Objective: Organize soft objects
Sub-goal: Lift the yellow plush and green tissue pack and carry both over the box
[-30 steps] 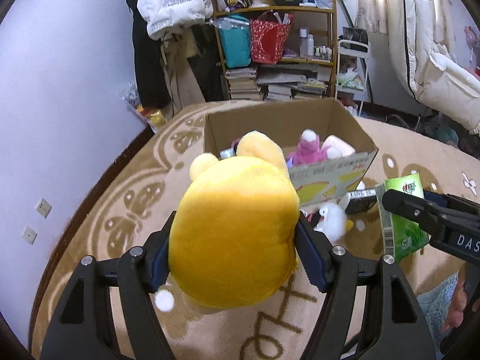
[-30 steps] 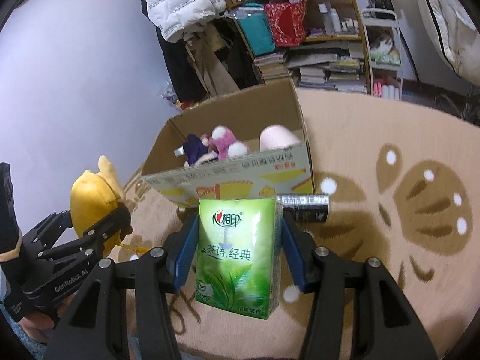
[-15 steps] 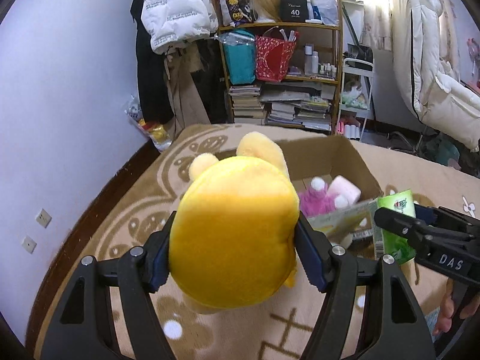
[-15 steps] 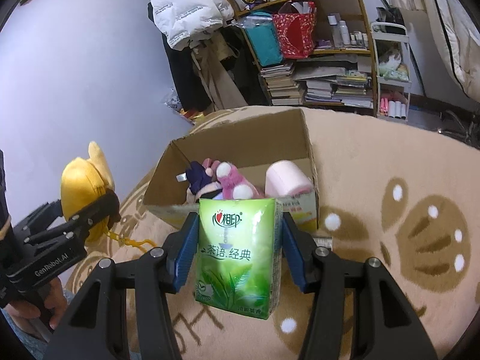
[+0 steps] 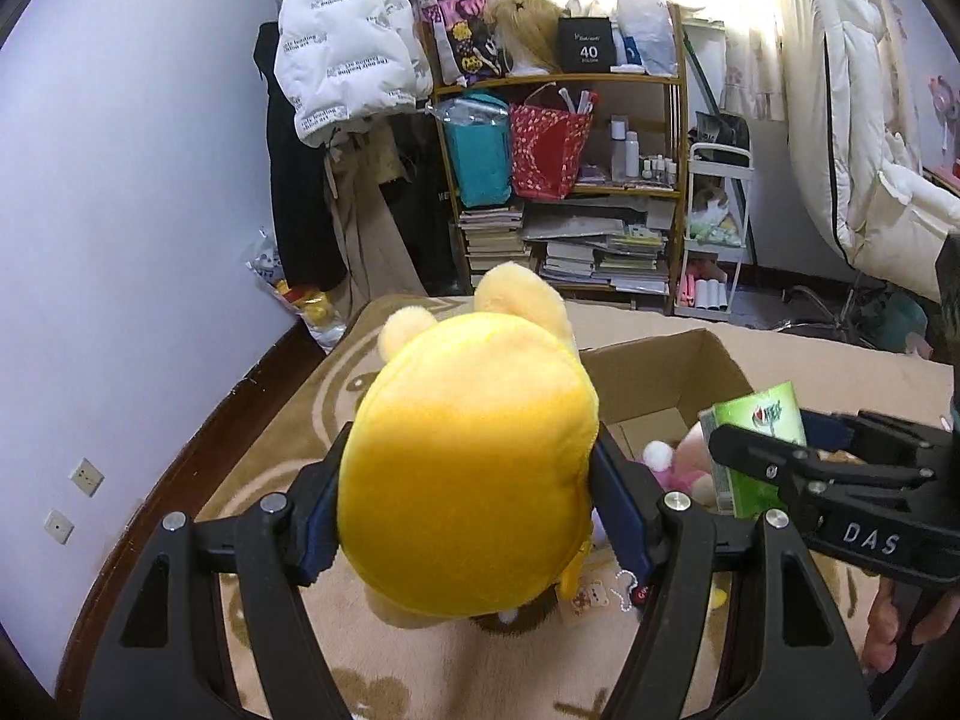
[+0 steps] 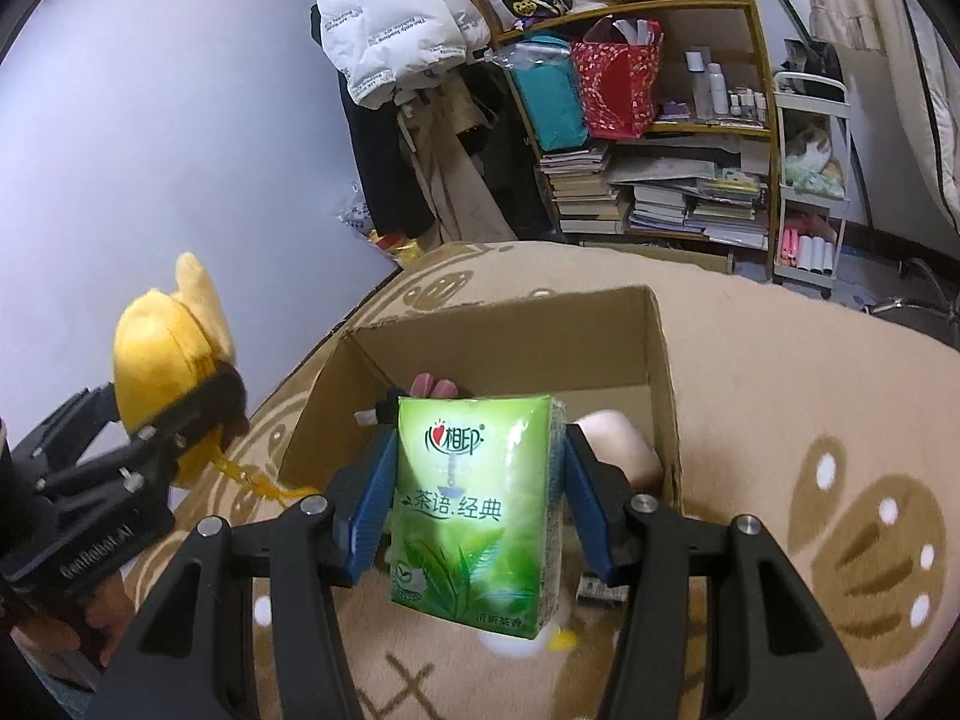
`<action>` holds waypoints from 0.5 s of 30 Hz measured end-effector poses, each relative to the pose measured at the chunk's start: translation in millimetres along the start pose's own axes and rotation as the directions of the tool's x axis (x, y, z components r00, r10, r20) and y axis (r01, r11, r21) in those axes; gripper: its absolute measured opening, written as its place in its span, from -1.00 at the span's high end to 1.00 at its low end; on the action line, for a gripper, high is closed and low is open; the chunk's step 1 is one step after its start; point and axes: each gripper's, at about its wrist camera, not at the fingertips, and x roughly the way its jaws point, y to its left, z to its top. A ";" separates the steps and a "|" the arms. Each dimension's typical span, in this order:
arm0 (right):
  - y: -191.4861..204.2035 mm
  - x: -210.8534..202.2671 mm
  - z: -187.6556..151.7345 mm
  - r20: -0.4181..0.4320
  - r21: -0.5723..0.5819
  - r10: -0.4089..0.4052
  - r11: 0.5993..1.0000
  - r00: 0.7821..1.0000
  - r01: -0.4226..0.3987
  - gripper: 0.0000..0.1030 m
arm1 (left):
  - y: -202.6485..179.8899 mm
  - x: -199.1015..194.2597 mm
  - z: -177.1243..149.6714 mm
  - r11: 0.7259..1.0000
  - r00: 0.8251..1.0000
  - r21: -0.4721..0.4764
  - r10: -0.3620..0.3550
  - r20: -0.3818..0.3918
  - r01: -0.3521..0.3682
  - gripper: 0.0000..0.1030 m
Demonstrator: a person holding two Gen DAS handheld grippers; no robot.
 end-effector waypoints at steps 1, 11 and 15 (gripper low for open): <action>0.5 3.6 3.0 -0.002 -0.004 -0.001 1.000 1.000 0.001 -0.11 | 0.6 3.3 -0.5 1.000 1.000 0.001 0.000 -0.003 0.000 -0.37; -10.2 23.7 16.0 -0.009 0.022 0.015 1.000 1.000 -0.014 -0.11 | 2.6 32.2 3.0 1.000 1.000 -0.004 -0.002 -0.020 0.002 -0.37; -15.4 30.2 19.7 -0.011 0.027 0.004 1.000 1.000 -0.003 -0.11 | 5.0 43.1 4.8 1.000 1.000 -0.010 0.010 -0.028 -0.011 -0.38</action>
